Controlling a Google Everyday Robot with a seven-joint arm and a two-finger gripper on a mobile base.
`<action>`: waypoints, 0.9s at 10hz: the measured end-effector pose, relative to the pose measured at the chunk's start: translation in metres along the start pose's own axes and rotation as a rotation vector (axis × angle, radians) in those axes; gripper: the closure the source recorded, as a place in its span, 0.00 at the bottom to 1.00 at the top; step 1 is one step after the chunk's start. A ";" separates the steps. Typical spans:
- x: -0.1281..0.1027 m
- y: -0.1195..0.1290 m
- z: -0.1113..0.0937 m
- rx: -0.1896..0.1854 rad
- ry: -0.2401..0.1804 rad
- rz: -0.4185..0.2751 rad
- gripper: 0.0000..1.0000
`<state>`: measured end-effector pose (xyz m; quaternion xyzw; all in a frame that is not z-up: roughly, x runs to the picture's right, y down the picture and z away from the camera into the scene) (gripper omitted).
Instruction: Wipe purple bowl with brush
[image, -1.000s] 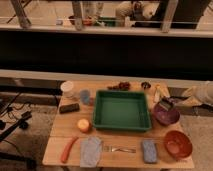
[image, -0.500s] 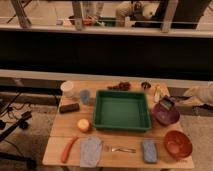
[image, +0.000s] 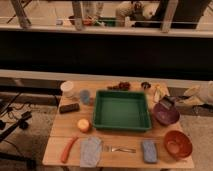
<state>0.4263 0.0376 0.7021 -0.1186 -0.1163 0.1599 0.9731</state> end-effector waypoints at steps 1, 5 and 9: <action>0.000 0.000 0.000 0.000 0.000 0.000 0.82; 0.000 0.000 0.000 0.000 0.000 0.000 0.40; 0.000 0.000 0.000 0.000 0.000 0.001 0.20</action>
